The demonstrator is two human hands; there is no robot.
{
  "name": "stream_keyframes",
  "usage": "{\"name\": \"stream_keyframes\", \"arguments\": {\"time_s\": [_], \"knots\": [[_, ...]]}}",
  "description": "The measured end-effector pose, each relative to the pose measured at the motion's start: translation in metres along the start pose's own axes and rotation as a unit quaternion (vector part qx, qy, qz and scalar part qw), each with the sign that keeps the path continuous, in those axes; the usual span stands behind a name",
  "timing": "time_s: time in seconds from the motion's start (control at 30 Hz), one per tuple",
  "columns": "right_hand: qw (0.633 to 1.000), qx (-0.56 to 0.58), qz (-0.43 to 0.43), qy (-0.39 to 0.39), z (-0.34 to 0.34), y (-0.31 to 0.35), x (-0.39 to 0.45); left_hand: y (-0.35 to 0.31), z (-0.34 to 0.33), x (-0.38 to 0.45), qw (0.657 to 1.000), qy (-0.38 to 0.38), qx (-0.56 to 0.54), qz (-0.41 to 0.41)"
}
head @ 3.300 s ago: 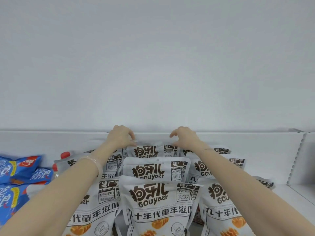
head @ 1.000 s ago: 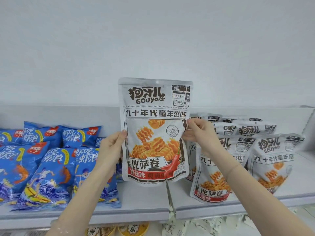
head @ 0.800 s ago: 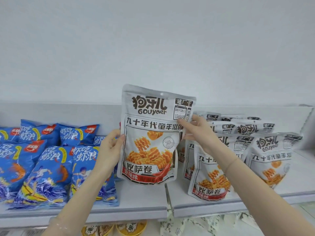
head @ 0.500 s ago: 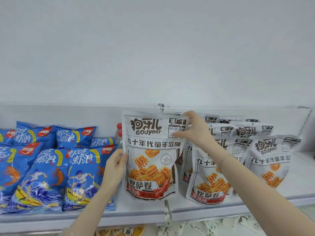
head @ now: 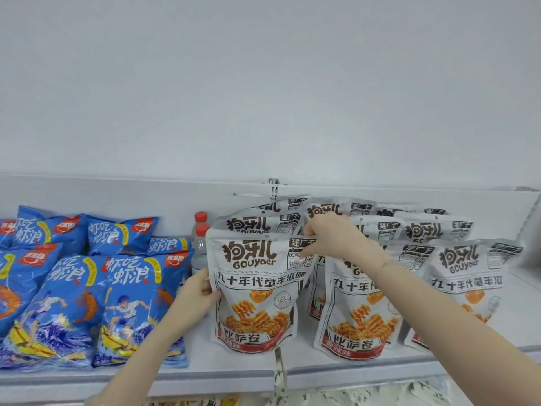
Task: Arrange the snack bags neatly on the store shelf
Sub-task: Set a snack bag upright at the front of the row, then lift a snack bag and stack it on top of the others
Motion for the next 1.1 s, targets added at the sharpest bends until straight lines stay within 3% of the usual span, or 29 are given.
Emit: {"name": "stream_keyframes", "arguments": {"time_s": [0.13, 0.23, 0.33, 0.53, 0.63, 0.77, 0.9, 1.1], "knots": [[0.988, 0.122, 0.067, 0.068, 0.009, -0.007, 0.008, -0.019, 0.014, -0.001, 0.999, -0.012, -0.052, -0.002], [0.969, 0.236, 0.073, 0.004, 0.028, -0.011, 0.018, -0.034, 0.023, -0.003, 0.998, -0.015, -0.061, -0.021], [0.984, 0.16, 0.044, -0.067, 0.033, -0.008, 0.044, -0.047, 0.035, -0.002, 0.997, -0.013, -0.066, -0.038], [0.999, -0.032, -0.024, 0.0, 0.023, 0.001, 0.09, -0.075, 0.059, 0.011, 0.989, -0.1, -0.083, -0.069], [0.999, -0.041, -0.023, -0.014, 0.02, 0.002, 0.095, -0.083, 0.064, 0.021, 0.986, -0.126, -0.079, -0.076], [0.992, 0.088, 0.035, -0.084, 0.03, 0.01, 0.095, -0.083, 0.069, 0.034, 0.983, -0.173, -0.019, -0.065], [0.954, 0.192, 0.085, -0.214, 0.059, 0.018, 0.08, -0.087, 0.074, 0.037, 0.97, -0.237, 0.013, -0.054], [0.894, 0.274, 0.087, -0.343, 0.119, -0.011, 0.045, -0.098, 0.075, 0.044, 0.983, -0.167, 0.025, -0.074]]}}
Point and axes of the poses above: each hand's wrist, its own x-axis towards the middle knuckle, its own z-axis out of the back of the hand, y = z × x, the point moved 2 cm from there along x, towards the middle knuckle, and after that the axes turned 14 degrees about y, right-handed, at the moved point
